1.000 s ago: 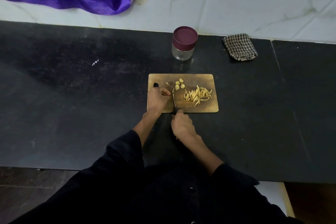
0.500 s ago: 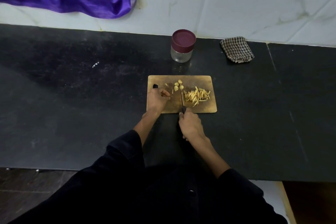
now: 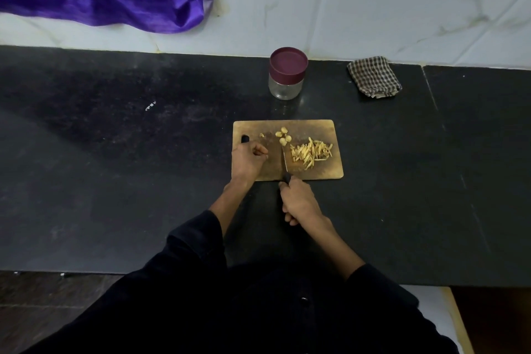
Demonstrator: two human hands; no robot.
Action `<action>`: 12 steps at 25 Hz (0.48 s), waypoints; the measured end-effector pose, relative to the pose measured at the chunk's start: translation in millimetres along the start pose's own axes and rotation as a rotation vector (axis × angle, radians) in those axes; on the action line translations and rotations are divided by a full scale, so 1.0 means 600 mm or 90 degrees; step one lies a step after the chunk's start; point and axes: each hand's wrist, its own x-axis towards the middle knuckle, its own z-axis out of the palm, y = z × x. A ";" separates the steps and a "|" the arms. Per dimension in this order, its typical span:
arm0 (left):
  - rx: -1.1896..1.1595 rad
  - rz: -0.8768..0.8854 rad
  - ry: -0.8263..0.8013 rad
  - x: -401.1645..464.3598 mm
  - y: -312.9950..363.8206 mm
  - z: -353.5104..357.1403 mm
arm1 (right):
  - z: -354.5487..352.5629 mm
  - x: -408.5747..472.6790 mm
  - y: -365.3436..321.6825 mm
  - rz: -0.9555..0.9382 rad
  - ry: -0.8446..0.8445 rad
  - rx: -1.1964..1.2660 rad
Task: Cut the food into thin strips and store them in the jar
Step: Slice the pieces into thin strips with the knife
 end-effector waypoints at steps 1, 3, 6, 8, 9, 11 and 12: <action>0.001 0.001 0.001 0.000 0.000 0.000 | -0.006 -0.003 0.007 0.004 0.000 0.009; 0.003 0.002 0.001 0.000 0.001 0.000 | -0.020 -0.007 0.019 -0.002 0.018 0.023; 0.001 0.001 -0.009 0.000 0.004 -0.001 | -0.039 -0.005 0.035 -0.022 0.062 0.037; 0.009 0.009 -0.022 0.001 0.007 -0.002 | -0.048 -0.003 0.037 -0.043 0.095 0.022; 0.014 0.020 -0.030 -0.001 0.011 -0.002 | -0.050 -0.002 0.037 -0.056 0.115 0.001; 0.029 0.057 -0.038 -0.012 0.021 0.005 | -0.053 -0.004 0.041 -0.080 0.152 -0.048; 0.039 0.085 -0.036 -0.020 0.025 0.009 | -0.053 -0.006 0.043 -0.089 0.163 -0.064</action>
